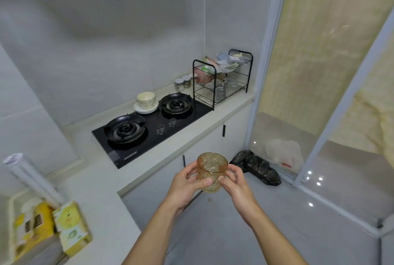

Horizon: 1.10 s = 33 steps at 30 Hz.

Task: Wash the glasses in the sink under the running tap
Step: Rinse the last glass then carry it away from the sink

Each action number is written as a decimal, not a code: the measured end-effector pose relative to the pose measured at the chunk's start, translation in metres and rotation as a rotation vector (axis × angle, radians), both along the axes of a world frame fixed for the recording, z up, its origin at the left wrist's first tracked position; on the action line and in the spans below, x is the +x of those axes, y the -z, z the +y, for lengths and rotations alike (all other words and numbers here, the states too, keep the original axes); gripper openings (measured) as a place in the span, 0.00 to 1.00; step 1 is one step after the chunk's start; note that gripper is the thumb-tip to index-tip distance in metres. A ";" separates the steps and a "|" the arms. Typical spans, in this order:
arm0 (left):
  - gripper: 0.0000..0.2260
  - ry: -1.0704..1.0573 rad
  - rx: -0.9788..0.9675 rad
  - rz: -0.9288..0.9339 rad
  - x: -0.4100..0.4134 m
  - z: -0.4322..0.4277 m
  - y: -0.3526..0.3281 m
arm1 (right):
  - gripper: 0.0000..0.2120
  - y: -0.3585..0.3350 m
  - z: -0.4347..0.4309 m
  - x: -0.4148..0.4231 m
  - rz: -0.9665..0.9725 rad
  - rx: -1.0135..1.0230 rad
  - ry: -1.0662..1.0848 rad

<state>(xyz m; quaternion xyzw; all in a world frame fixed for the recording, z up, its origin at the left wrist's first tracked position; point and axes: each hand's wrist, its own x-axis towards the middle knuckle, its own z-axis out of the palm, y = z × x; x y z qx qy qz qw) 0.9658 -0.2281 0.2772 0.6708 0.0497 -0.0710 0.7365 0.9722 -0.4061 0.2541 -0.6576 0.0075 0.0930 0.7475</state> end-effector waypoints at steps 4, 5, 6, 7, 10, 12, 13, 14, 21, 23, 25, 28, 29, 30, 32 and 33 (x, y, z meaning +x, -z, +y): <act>0.26 0.026 -0.033 0.006 0.030 -0.038 0.000 | 0.21 0.002 -0.038 0.026 0.000 -0.016 0.027; 0.26 0.027 -0.036 0.009 0.037 -0.046 0.001 | 0.21 0.002 -0.046 0.031 0.002 -0.018 0.041; 0.26 0.030 -0.035 0.012 0.044 -0.054 0.001 | 0.21 0.002 -0.053 0.038 0.004 -0.014 0.055; 0.27 0.037 -0.030 0.015 0.052 -0.062 0.002 | 0.22 0.001 -0.060 0.044 0.008 -0.008 0.067; 0.27 0.068 -0.015 0.020 0.079 -0.081 0.003 | 0.26 0.004 -0.079 0.064 0.020 0.001 0.092; 0.28 0.098 0.001 0.029 0.100 -0.091 0.003 | 0.27 0.008 -0.090 0.079 0.033 0.002 0.117; 0.29 0.116 0.010 0.032 0.111 -0.097 0.003 | 0.27 0.009 -0.095 0.087 0.040 0.000 0.135; 0.29 0.132 0.016 0.034 0.121 -0.102 0.004 | 0.27 0.010 -0.100 0.095 0.044 -0.003 0.151; 0.31 0.205 0.044 0.028 0.216 -0.119 0.008 | 0.25 0.008 -0.116 0.178 0.053 -0.004 0.233; 0.31 0.200 0.044 0.036 0.246 -0.117 0.003 | 0.26 0.004 -0.112 0.206 0.053 -0.002 0.243; 0.32 0.207 0.048 0.038 0.277 -0.111 -0.001 | 0.22 -0.001 -0.107 0.235 0.053 -0.013 0.236; 0.31 0.217 0.052 0.037 0.321 -0.102 -0.007 | 0.18 -0.008 -0.102 0.275 0.052 -0.011 0.232; 0.31 0.218 0.051 0.037 0.333 -0.100 -0.009 | 0.20 -0.011 -0.100 0.287 0.050 -0.018 0.231; 0.31 0.220 0.050 0.039 0.344 -0.099 -0.010 | 0.21 -0.014 -0.098 0.298 0.046 -0.024 0.232; 0.31 0.219 0.045 0.041 0.365 -0.098 -0.012 | 0.17 -0.014 -0.098 0.320 0.045 -0.034 0.230; 0.32 0.216 0.040 0.041 0.374 -0.099 -0.011 | 0.16 -0.014 -0.098 0.330 0.050 -0.038 0.231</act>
